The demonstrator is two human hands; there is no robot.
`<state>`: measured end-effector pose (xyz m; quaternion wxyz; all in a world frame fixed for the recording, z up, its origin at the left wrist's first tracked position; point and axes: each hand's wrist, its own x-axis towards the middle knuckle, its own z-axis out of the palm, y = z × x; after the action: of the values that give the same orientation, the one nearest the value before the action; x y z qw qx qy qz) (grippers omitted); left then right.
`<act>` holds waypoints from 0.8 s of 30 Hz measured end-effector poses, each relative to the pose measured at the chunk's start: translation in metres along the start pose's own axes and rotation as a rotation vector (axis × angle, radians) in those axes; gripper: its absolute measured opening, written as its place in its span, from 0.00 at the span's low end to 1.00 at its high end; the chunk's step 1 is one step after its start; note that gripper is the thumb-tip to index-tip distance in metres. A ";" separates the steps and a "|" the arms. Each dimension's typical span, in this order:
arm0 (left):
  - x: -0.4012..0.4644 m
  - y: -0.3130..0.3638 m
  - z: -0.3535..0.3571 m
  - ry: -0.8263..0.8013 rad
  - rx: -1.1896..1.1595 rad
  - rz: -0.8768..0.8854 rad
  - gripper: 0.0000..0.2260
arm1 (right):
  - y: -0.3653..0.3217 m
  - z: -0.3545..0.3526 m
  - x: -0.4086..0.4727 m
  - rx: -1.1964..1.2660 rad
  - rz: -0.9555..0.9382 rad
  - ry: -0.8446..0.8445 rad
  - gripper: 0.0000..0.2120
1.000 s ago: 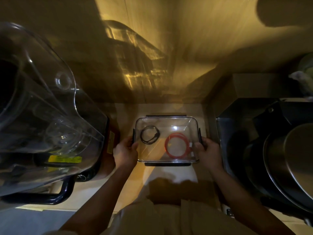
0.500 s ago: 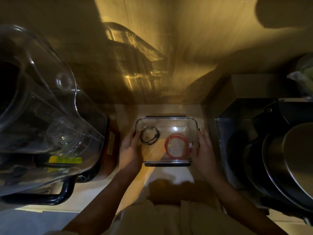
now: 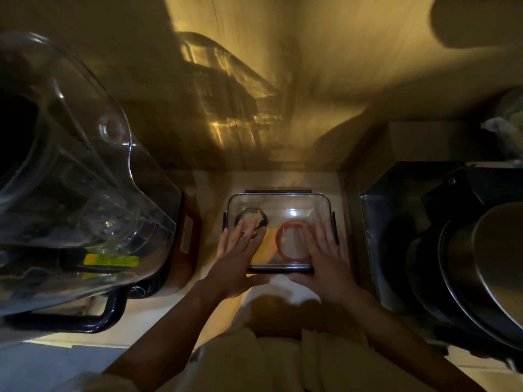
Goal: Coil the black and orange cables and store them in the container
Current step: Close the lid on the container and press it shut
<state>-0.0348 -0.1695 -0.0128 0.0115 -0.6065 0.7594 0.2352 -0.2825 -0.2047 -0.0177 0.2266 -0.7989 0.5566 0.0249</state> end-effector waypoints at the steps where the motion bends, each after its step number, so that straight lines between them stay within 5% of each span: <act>1: 0.000 0.001 0.000 -0.003 0.028 -0.007 0.48 | -0.001 -0.001 0.000 -0.006 0.006 -0.004 0.58; 24: 0.002 0.009 0.006 0.020 0.118 -0.094 0.44 | -0.008 -0.002 -0.001 -0.101 0.055 -0.007 0.56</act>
<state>-0.0451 -0.1675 -0.0158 0.0505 -0.6421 0.7427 0.1831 -0.2757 -0.2027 -0.0131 0.1870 -0.7935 0.5758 0.0619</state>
